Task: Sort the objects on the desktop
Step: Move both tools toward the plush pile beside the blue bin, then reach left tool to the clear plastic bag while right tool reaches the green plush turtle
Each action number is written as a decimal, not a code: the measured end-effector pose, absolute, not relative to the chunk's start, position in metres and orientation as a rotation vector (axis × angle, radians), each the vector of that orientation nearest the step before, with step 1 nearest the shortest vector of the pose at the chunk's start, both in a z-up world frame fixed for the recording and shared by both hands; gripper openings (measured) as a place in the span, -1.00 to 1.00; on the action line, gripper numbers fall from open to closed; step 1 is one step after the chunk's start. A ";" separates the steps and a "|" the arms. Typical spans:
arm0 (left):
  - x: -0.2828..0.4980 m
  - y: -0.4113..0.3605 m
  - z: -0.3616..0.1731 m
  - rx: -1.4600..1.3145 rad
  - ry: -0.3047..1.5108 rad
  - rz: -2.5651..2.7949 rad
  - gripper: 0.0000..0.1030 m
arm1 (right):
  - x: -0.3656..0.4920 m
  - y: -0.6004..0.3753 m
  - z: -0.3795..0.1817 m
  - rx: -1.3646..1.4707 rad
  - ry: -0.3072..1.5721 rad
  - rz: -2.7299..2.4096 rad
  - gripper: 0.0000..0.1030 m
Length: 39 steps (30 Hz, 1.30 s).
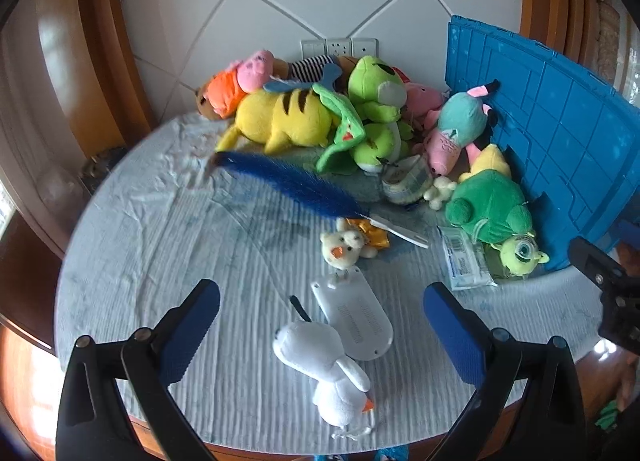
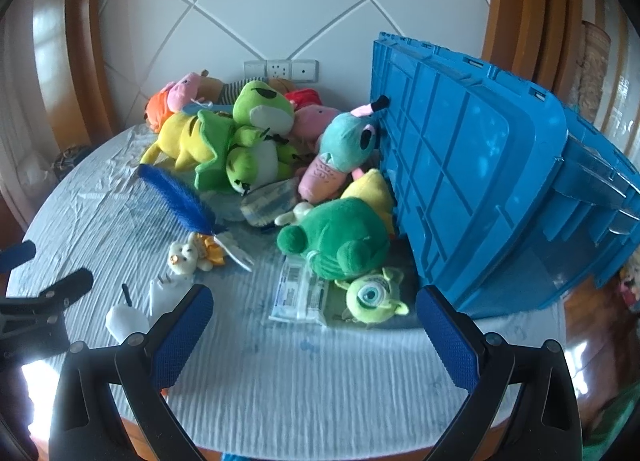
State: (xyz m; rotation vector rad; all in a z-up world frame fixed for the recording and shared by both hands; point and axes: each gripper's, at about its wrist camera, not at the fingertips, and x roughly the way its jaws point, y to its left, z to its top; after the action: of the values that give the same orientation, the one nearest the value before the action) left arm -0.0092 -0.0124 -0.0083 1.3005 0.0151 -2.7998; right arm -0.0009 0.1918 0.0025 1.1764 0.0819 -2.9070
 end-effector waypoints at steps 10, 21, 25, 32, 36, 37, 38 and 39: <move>-0.015 -0.006 -0.029 1.363 0.136 -2.760 1.00 | -0.025 0.203 -0.029 1.257 0.116 -2.858 0.99; -0.015 0.008 -0.016 1.311 0.086 -2.800 1.00 | -0.032 0.208 -0.022 1.153 0.086 -2.809 0.99; -0.029 -0.005 -0.043 1.547 0.224 -2.827 1.00 | -0.033 0.199 -0.025 1.107 0.147 -2.791 0.99; -0.042 -0.015 -0.020 1.319 0.126 -2.900 1.00 | -0.043 0.195 -0.035 1.126 0.075 -2.775 0.99; -0.055 -0.032 -0.050 1.449 0.167 -2.840 1.00 | -0.053 0.188 -0.026 1.069 0.105 -2.812 0.99; -0.060 -0.040 -0.065 1.550 0.235 -2.805 1.00 | -0.058 0.185 -0.028 1.091 0.118 -2.821 0.99; -0.062 -0.048 -0.072 1.581 0.308 -2.801 1.00 | -0.060 0.185 -0.030 1.101 0.108 -2.821 0.99; -0.063 -0.056 -0.078 1.602 0.359 -2.794 1.00 | -0.063 0.185 -0.032 1.111 0.098 -2.821 0.99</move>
State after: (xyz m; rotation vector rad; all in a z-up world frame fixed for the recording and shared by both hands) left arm -0.0633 -0.0558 -0.0777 1.6023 0.3590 -2.7937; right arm -0.0627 0.1846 -0.0316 1.1114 0.0976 -2.8210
